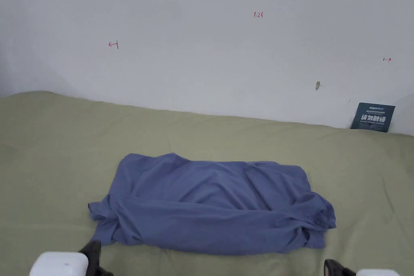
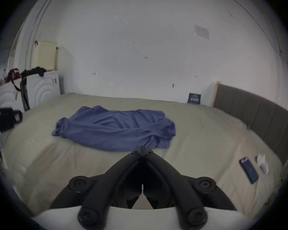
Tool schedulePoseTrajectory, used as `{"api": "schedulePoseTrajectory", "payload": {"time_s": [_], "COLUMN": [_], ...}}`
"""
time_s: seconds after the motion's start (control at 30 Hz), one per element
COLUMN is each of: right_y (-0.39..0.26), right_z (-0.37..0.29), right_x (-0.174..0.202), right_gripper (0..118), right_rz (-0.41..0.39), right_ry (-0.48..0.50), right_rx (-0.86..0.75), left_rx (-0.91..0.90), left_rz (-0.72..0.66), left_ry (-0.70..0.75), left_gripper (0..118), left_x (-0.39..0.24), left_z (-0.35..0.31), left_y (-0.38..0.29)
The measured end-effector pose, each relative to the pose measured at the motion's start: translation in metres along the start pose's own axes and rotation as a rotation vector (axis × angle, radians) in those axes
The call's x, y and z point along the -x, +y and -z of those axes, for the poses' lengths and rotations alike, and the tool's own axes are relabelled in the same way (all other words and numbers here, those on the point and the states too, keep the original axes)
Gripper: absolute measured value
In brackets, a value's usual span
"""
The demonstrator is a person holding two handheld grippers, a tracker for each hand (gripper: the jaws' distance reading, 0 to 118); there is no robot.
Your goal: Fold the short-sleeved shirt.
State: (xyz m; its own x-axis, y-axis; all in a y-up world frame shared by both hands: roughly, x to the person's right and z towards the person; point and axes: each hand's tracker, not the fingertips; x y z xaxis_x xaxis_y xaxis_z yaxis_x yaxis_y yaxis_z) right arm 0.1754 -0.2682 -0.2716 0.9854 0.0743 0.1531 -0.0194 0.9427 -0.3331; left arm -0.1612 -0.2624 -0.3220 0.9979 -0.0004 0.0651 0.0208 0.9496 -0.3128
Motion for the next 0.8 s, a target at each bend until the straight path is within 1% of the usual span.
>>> {"api": "schedulePoseTrajectory", "payload": {"time_s": [0.03, 0.07, 0.13, 0.23, 0.27, 0.3, 0.33, 0.37, 0.4, 0.47, 0.5, 0.53, 0.57, 0.6, 0.63, 0.7, 0.73, 0.77, 0.8], "right_y": [-0.004, -0.006, -0.006, 0.002, 0.004, 0.006, 0.009, 0.01, 0.011, 0.012, 0.011, 0.011, 0.01, 0.01, 0.01, 0.01, 0.01, 0.011, 0.012], "right_z": [-0.004, -0.007, -0.008, -0.007, -0.006, -0.004, -0.004, -0.002, 0.001, 0.006, 0.01, 0.014, 0.017, 0.021, 0.026, 0.04, 0.05, 0.062, 0.073], "right_x": [0.0, 0.002, 0.004, 0.004, 0.004, 0.003, 0.001, -0.001, -0.004, -0.013, -0.018, -0.023, -0.03, -0.037, -0.045, -0.06, -0.07, -0.077, -0.084], "right_gripper": [1, 1, 1, 1, 1, 1, 1, 1, 1, 1, 1, 1, 1, 1, 1, 1, 1, 1, 1], "right_rz": [0.048, 0.059, 0.062, 0.078, 0.086, 0.09, 0.097, 0.104, 0.11, 0.117, 0.117, 0.118, 0.111, 0.11, 0.117, 0.144, 0.165, 0.176, 0.192], "right_ry": [0.035, 0.024, 0.054, 0.067, 0.07, 0.075, 0.082, 0.09, 0.098, 0.099, 0.1, 0.094, 0.076, 0.066, 0.039, 0.024, 0.015, 0.012, -0.01], "right_rx": [0.019, 0.027, 0.042, 0.032, 0.026, 0.023, 0.019, 0.017, 0.018, 0.023, 0.028, 0.035, 0.043, 0.049, 0.059, 0.078, 0.091, 0.118, 0.147], "left_rx": [0.011, 0.033, 0.093, 0.197, 0.231, 0.24, 0.28, 0.313, 0.366, 0.426, 0.447, 0.458, 0.496, 0.52, 0.532, 0.546, 0.562, 0.584, 0.592], "left_rz": [0.001, 0.013, 0.044, -0.033, -0.059, -0.064, -0.063, -0.067, -0.084, -0.067, -0.066, -0.035, -0.006, -0.01, -0.016, -0.052, -0.051, -0.048, -0.035], "left_ry": [0.009, -0.002, -0.024, -0.093, -0.098, -0.085, -0.082, -0.087, -0.127, -0.11, -0.143, -0.091, -0.081, -0.103, -0.08, -0.122, -0.098, -0.113, -0.114], "left_gripper": [0, 0, 0, 1, 21, 49, 80, 102, 106, 106, 106, 106, 106, 106, 106, 106, 106, 104, 104], "left_x": [-0.002, -0.002, 0.001, 0.014, 0.019, 0.023, 0.029, 0.035, 0.042, 0.047, 0.052, 0.054, 0.054, 0.057, 0.059, 0.059, 0.056, 0.054, 0.051], "left_z": [-0.003, -0.002, 0.006, 0.033, 0.047, 0.06, 0.078, 0.098, 0.121, 0.155, 0.173, 0.188, 0.202, 0.215, 0.228, 0.243, 0.253, 0.26, 0.264], "left_y": [-0.005, -0.01, -0.013, -0.012, -0.01, -0.009, -0.006, -0.005, -0.006, -0.007, -0.007, -0.008, -0.008, -0.009, -0.01, -0.013, -0.016, -0.019, -0.021]}}
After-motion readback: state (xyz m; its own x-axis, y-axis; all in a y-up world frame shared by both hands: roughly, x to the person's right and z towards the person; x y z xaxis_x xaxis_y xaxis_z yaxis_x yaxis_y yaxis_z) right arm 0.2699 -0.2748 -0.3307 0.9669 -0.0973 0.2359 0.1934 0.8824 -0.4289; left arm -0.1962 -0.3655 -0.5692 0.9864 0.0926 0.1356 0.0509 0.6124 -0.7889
